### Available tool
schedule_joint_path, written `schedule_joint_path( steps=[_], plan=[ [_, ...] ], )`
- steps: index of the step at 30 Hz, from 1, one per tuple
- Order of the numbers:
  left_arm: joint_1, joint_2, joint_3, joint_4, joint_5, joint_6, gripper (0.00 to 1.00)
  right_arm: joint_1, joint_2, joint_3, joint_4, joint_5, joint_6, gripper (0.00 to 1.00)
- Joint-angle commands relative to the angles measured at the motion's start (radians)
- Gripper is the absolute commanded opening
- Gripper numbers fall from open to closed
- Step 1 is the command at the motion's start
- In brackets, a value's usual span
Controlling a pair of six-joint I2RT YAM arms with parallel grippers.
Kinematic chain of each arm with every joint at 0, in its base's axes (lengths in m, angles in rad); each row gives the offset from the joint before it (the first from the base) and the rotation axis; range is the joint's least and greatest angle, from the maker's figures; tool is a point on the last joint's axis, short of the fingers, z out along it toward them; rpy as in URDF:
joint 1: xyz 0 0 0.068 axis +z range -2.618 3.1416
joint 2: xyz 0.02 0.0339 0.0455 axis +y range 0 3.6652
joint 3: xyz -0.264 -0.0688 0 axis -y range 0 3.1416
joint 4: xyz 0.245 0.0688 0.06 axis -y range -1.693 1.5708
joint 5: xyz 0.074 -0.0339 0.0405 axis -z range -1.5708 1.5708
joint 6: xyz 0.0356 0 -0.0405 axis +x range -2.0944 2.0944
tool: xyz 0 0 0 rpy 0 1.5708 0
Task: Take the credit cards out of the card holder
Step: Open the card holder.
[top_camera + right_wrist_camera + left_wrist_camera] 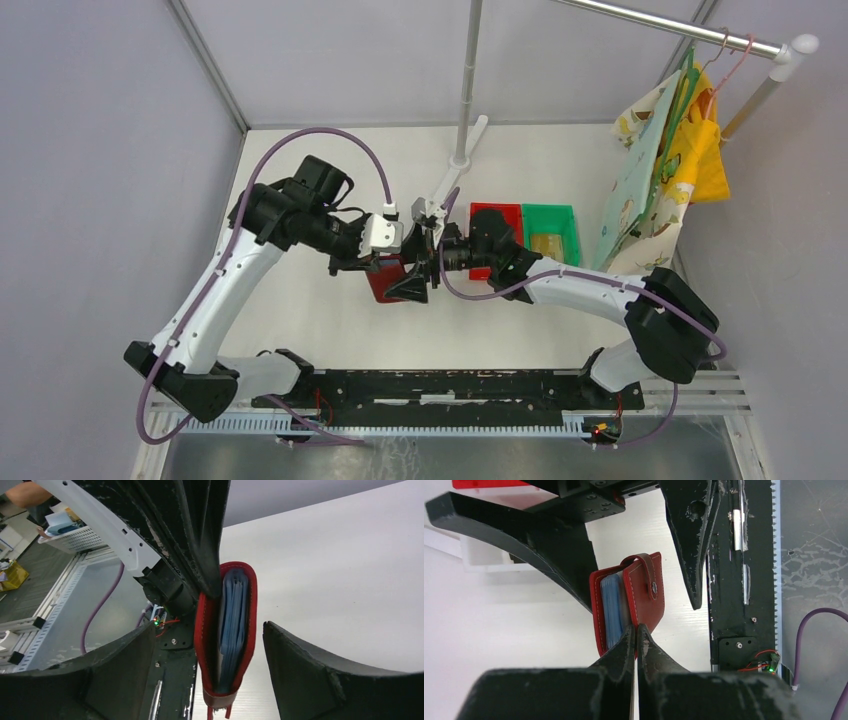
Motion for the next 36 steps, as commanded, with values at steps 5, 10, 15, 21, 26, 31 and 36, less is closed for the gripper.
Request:
schedule_joint_path(
  steps=[5, 10, 15, 21, 26, 31, 36],
  plan=[
    [-0.021, -0.042, 0.055, 0.043, 0.001, -0.059, 0.02, 0.002, -0.006, 0.052, 0.110, -0.079, 0.078, 0.39],
    [-0.021, -0.083, 0.039, 0.112, -0.004, -0.111, 0.70, -0.002, -0.042, 0.050, 0.114, -0.055, 0.087, 0.00],
    [-0.021, -0.145, 0.004, 0.243, 0.021, -0.285, 1.00, -0.021, -0.126, 0.009, 0.126, -0.059, 0.091, 0.00],
    [-0.020, -0.167, -0.065, 0.327, 0.103, -0.528, 1.00, -0.024, -0.293, -0.070, 0.054, 0.006, -0.003, 0.00],
    [-0.020, -0.175, -0.100, 0.409, 0.240, -0.696, 0.88, -0.024, -0.351, -0.051, -0.038, 0.035, -0.064, 0.00],
    [-0.020, -0.173, -0.137, 0.415, 0.291, -0.742, 0.49, -0.019, -0.352, -0.013, -0.044, 0.036, -0.056, 0.00],
    [-0.021, -0.196, -0.181, 0.432, 0.339, -0.778, 0.45, -0.016, -0.337, 0.021, 0.013, 0.057, -0.012, 0.00]
  ],
)
